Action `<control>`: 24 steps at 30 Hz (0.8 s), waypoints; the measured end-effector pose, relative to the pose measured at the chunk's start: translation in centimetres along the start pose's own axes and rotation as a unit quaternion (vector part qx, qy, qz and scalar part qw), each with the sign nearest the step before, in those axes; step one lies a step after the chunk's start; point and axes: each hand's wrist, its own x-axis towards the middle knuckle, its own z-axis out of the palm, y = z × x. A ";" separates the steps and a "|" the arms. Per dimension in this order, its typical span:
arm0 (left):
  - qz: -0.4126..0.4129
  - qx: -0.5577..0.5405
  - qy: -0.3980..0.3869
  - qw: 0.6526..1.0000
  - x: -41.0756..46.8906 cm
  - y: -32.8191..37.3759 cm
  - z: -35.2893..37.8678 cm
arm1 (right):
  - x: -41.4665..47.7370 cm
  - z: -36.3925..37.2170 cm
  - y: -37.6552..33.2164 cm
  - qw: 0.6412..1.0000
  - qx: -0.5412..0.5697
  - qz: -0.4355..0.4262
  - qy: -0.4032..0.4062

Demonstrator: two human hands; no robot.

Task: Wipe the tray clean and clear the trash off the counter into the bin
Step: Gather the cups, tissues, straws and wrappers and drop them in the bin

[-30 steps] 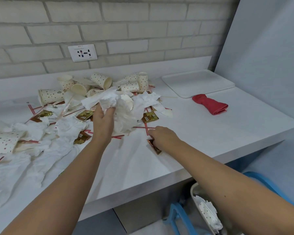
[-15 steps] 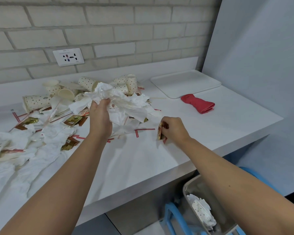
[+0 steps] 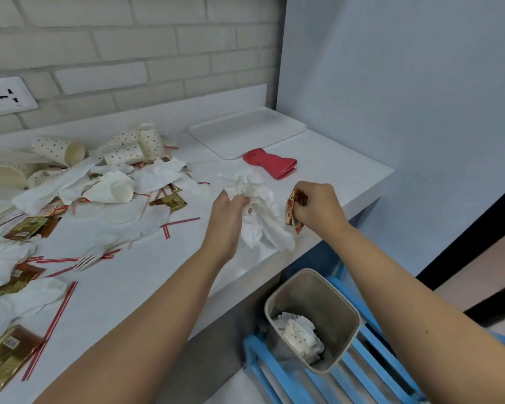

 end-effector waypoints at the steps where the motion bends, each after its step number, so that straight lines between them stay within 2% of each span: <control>1: -0.011 0.026 -0.030 0.999 -0.3 -1.0 1.2 | -0.7 -0.2 1.0 1.000 -0.010 0.013 -0.007; 3: -0.040 0.078 -0.084 0.993 -0.8 -3.4 3.3 | -2.2 -0.1 3.6 0.999 -0.013 0.046 -0.021; 6: -0.068 0.154 -0.119 0.978 -1.5 -7.1 5.8 | -4.8 0.5 7.0 0.994 -0.019 0.099 -0.041; 9: -0.076 0.282 -0.140 0.946 -1.9 -10.0 7.2 | -7.5 1.9 9.6 0.987 -0.030 0.135 -0.078; 12: -0.084 0.360 -0.177 0.912 -2.4 -13.0 7.9 | -9.7 3.4 12.2 0.976 -0.041 0.174 -0.121; 15: -0.079 0.386 -0.217 0.893 -2.7 -15.7 7.6 | -11.1 4.7 14.1 0.964 -0.052 0.207 -0.160; 18: -0.110 0.402 -0.235 0.878 -2.2 -18.1 7.0 | -11.9 6.0 15.3 0.954 -0.059 0.228 -0.183; 24: -0.160 0.471 -0.293 0.817 -1.6 -21.0 6.2 | -12.6 6.9 16.5 0.939 -0.055 0.242 -0.239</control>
